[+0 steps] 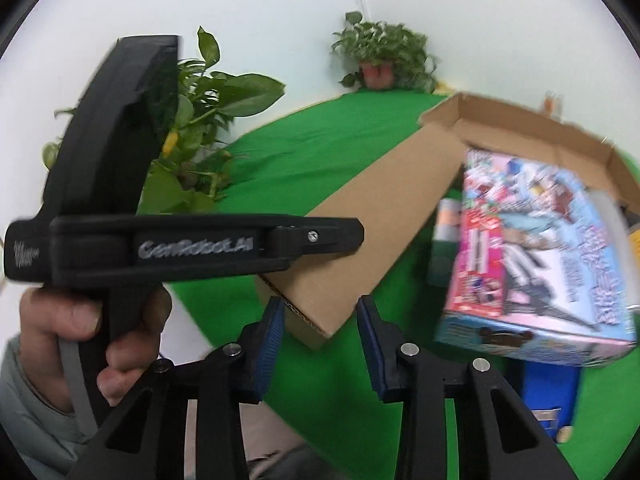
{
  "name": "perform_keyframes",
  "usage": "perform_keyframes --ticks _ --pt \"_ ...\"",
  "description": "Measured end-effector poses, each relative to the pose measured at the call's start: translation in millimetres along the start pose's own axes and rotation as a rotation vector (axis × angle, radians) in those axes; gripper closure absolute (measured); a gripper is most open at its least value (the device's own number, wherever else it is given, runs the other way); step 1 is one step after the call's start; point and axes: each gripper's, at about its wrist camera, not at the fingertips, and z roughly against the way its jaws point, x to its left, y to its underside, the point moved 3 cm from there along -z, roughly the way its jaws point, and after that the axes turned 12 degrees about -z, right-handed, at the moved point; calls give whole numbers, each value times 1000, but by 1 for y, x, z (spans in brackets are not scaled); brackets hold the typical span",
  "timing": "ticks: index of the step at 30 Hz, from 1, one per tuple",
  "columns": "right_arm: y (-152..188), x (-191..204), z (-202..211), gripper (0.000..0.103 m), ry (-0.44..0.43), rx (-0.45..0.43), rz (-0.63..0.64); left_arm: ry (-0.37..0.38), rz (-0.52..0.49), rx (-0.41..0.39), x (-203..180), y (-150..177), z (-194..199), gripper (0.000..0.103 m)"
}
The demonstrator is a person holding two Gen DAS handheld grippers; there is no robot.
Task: Organize rigid objects
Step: 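Grasp the long cardboard divider with the left tool and lift it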
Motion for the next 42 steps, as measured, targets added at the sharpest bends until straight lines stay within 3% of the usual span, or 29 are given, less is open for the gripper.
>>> perform_keyframes --ticks 4,7,8,10,11,12,14,17,18,19,20,21,23,24,30,42 --pt "6 13 -17 84 -64 45 14 -88 -109 68 -13 5 -4 81" --pt "9 7 -30 82 -41 78 -8 16 4 53 0 14 -4 80" --pt "11 2 -30 77 -6 71 -14 9 11 52 4 15 0 77" --pt "12 -5 -26 60 25 57 -36 -47 -18 44 9 16 7 58" --pt "12 -9 -24 54 39 47 -55 -87 -33 32 13 15 13 39" --pt "11 -11 -21 54 46 40 -68 -106 -29 3 15 18 18 31" --pt "7 -17 -15 54 58 19 -93 -111 -36 -58 28 18 25 31" --pt "1 -17 -10 56 66 -6 -135 -113 11 -42 48 15 20 33" --pt "-1 -17 -7 62 53 -2 -155 -101 14 -25 51 15 14 37" --pt "-7 -17 -1 66 36 12 -183 -89 -1 -9 52 14 9 44" --pt "-10 -15 -9 70 39 20 -204 -80 -21 14 51 15 3 63" --pt "-11 -18 -7 71 48 19 -212 -90 -43 55 49 17 -6 75" --pt "-13 -21 -17 77 69 24 -268 -150 -66 84 47 19 -13 85" --pt "-15 -22 -21 82 66 26 -290 -183 -81 90 46 20 -14 87" --pt "-19 -7 -38 83 133 26 -255 -250 -119 134 35 23 -12 87" --pt "-14 -2 -52 78 210 101 -279 -176 -66 186 47 22 -23 85"
